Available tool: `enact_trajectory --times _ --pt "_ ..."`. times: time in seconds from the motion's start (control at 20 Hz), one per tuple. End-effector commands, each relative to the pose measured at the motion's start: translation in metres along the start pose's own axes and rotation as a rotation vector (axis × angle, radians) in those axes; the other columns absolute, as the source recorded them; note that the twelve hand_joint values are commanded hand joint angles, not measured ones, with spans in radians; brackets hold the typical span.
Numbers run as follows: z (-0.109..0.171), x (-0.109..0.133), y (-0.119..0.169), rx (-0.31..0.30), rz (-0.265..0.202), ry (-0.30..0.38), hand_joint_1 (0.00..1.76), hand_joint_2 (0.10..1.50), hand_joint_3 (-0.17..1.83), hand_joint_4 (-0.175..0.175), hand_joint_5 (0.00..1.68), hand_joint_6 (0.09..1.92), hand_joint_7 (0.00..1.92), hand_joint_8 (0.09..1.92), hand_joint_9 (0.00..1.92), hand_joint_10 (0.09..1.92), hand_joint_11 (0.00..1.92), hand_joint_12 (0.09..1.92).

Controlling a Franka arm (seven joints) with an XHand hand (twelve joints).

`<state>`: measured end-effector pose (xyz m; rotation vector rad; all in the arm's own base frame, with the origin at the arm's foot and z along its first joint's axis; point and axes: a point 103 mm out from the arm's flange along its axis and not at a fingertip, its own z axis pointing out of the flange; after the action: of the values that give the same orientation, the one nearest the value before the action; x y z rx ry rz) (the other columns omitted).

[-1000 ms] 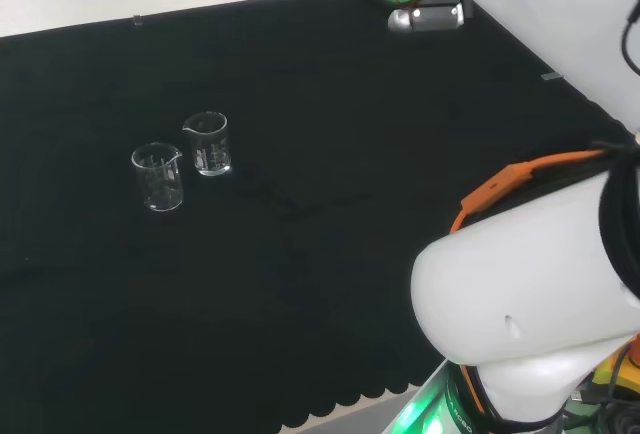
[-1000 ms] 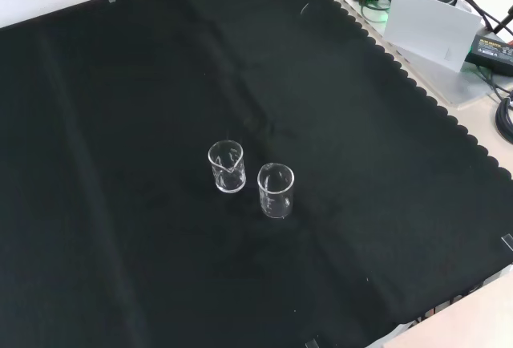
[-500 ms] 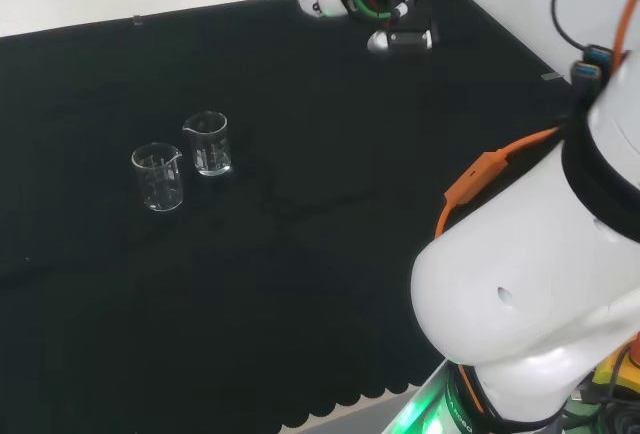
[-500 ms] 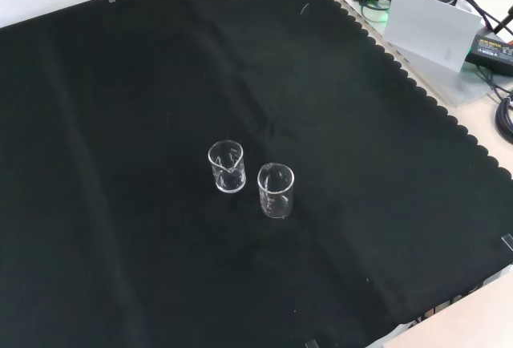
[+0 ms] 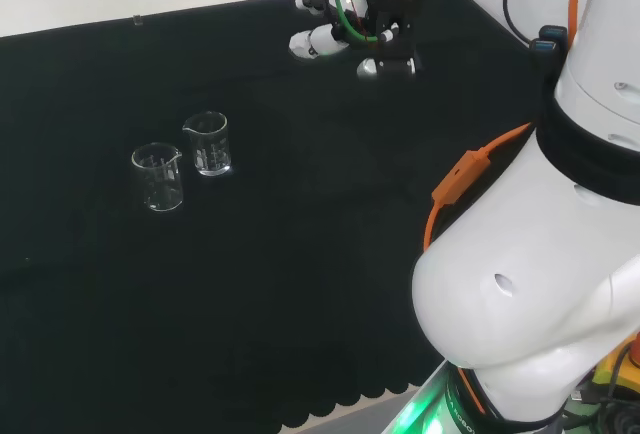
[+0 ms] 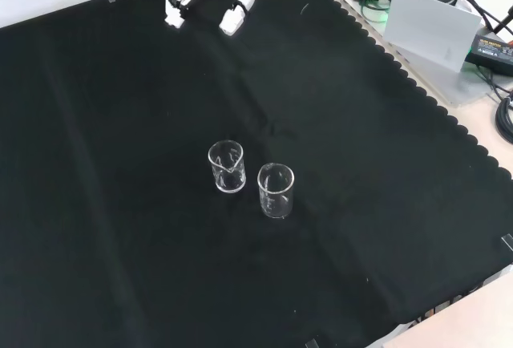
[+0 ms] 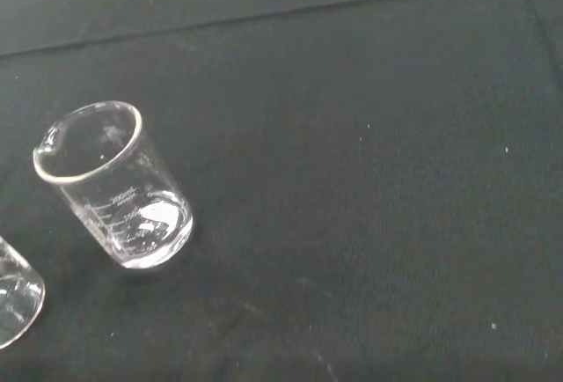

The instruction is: Pick up the beaker on the right.

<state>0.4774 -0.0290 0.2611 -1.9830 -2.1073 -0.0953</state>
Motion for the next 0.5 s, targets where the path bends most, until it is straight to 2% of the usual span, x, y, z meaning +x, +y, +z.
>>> enact_trajectory --times 0.05,0.5 --pt "0.042 0.01 0.052 -0.012 -0.126 0.113 0.64 1.09 -0.17 -0.053 0.22 0.09 0.15 0.57 0.22 0.65 0.0 0.96" --pt "0.084 0.028 0.079 0.057 -0.203 0.202 0.67 1.01 -0.17 -0.067 0.23 0.09 0.15 0.59 0.24 0.66 0.0 1.0"
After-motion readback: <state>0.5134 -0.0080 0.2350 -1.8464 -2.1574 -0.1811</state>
